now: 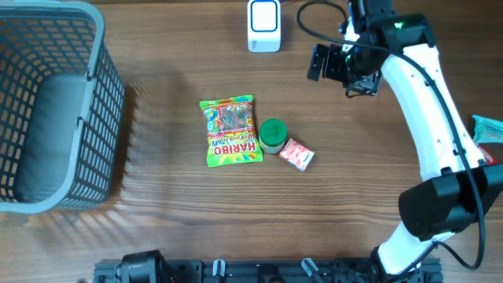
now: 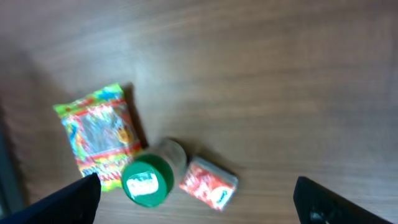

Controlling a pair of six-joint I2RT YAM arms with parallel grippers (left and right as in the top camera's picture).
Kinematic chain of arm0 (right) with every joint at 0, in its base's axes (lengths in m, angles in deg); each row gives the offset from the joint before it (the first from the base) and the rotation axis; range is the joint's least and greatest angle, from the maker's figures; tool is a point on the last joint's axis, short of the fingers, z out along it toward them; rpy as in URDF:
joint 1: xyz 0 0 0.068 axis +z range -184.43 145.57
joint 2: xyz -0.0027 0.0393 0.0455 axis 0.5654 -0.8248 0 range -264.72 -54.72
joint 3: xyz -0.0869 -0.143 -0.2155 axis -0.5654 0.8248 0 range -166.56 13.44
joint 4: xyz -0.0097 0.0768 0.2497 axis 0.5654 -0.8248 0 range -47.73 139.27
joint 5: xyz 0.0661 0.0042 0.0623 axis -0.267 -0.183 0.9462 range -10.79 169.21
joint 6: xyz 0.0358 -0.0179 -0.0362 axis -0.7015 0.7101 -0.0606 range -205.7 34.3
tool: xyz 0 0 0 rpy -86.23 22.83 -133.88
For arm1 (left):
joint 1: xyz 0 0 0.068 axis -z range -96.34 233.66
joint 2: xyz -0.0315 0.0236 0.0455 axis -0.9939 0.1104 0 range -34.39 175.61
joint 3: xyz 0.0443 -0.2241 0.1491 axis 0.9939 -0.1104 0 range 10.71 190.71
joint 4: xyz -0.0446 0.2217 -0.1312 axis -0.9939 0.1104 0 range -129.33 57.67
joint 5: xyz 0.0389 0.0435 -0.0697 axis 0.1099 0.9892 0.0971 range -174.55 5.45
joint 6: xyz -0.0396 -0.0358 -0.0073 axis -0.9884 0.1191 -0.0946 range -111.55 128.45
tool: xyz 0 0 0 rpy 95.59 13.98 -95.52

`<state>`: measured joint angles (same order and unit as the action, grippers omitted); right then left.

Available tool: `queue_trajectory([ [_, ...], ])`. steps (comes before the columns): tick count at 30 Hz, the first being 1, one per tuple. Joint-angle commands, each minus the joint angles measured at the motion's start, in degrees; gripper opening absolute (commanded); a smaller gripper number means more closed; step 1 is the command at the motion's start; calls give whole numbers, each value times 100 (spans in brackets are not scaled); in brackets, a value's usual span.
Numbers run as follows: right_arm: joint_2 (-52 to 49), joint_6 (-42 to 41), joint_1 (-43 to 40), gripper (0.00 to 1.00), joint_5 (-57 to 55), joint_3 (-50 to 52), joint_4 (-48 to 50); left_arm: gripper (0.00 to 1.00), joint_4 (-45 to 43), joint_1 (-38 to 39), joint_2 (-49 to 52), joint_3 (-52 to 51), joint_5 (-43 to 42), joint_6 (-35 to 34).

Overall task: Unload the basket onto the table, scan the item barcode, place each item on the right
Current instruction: 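Reach the right gripper down to the green-lidded jar and grasp it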

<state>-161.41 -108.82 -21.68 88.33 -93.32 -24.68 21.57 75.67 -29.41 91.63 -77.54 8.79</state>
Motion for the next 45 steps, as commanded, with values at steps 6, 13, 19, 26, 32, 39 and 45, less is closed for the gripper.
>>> queue_trajectory([
  [6, 26, -361, 1355, 100, -793, 15, -31, 100, -1631, 61, -466, -2625, -1283, -538],
  [13, -549, -562, 1945, 100, -1001, 125, 188, 100, -2909, 63, -466, -4212, -1585, -1027],
  [19, -1224, -704, 2057, 100, -999, 131, 166, 100, -3230, 63, -466, -5080, -1749, -1051],
  [26, -1633, -887, 2105, 100, -909, 293, 4, 100, -3244, 63, -466, -5224, -1740, -1043],
  [32, -1646, -833, 2194, 100, -461, 1303, 949, 100, -3029, 63, -466, -5224, -1740, -1043],
  [39, -1648, -826, 2190, 76, -581, 1753, 1458, 100, -2726, 63, -466, -5222, -1740, -1043],
  [45, -1644, -146, 2166, 52, -619, 1663, 1447, 100, -2120, 63, -466, -5224, -1744, -1045],
])
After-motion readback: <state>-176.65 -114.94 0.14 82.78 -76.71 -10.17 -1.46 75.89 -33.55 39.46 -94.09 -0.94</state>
